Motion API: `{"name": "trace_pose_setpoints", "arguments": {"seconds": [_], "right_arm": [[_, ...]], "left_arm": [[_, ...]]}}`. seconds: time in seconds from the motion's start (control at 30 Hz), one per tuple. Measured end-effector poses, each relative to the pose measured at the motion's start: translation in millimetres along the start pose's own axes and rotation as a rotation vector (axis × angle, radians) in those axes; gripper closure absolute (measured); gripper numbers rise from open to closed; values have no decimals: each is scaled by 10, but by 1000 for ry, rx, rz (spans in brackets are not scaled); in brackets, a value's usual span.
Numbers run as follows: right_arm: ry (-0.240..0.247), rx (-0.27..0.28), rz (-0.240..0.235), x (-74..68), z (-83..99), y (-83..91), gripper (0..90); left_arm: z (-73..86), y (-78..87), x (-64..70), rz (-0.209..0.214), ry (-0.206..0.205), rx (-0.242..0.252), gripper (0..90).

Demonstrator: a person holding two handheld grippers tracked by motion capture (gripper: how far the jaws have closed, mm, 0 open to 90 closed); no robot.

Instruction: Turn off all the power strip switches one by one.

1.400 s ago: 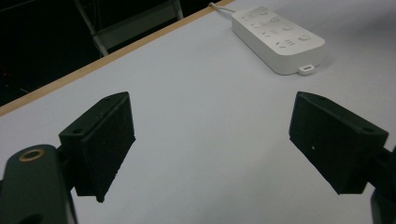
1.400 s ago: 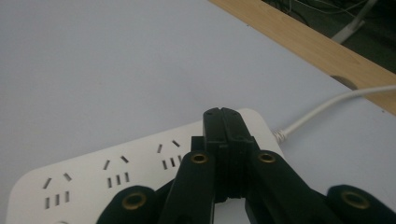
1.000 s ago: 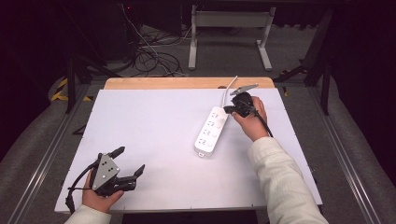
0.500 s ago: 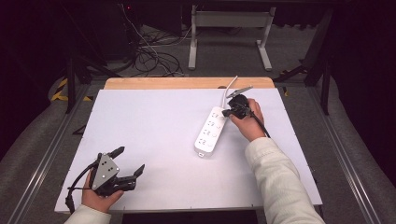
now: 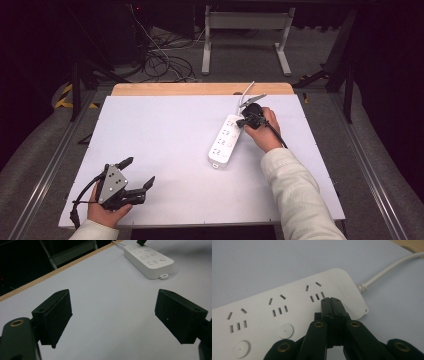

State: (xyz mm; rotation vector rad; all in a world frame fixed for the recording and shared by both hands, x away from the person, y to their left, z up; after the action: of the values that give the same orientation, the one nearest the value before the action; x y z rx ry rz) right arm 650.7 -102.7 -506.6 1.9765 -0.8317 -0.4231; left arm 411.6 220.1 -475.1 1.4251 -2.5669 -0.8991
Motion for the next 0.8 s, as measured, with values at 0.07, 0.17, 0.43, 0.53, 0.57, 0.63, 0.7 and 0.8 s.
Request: {"name": "trace_pose_setpoints", "arguments": {"seconds": [0.07, 0.17, 0.43, 0.53, 0.57, 0.63, 0.7, 0.8], "right_arm": [[1, 4, 3, 4, 0, -2, 900], [-20, 12, -4, 8, 7, -3, 900], [-50, 33, 2, 0, 23, -7, 900], [-56, 39, 3, 1, 26, -8, 900], [-57, 40, 3, 1, 27, -8, 900], [-55, 37, 9, -4, 27, -8, 900], [-50, 34, 9, -21, 24, -23, 900], [-49, 33, 18, -42, 15, -31, 900]], "left_arm": [[0, -1, -3, -3, -6, -1, 148], [-3, 0, -5, -6, -12, 0, 148], [1, -5, 1, -3, -10, -4, 148], [2, -5, -1, -3, -10, -5, 147], [3, -5, 3, -1, -9, -5, 147], [3, -6, 7, -1, -5, -5, 148], [3, -8, 1, -2, -8, -6, 148], [5, -10, 4, -1, -8, -8, 147]]}}
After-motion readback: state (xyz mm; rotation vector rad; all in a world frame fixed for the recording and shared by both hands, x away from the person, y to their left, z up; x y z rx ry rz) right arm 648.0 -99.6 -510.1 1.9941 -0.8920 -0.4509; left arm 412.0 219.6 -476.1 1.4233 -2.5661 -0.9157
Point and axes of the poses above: each handheld gripper's, and its own axes: y roughly backward along the jaws, z roughly out of its underside, x roughly to its right, the point moved 8 cm from there along -y, roughly forward along the jaws, and after that the axes turned 9 degrees about -x, right-handed, at the moved point
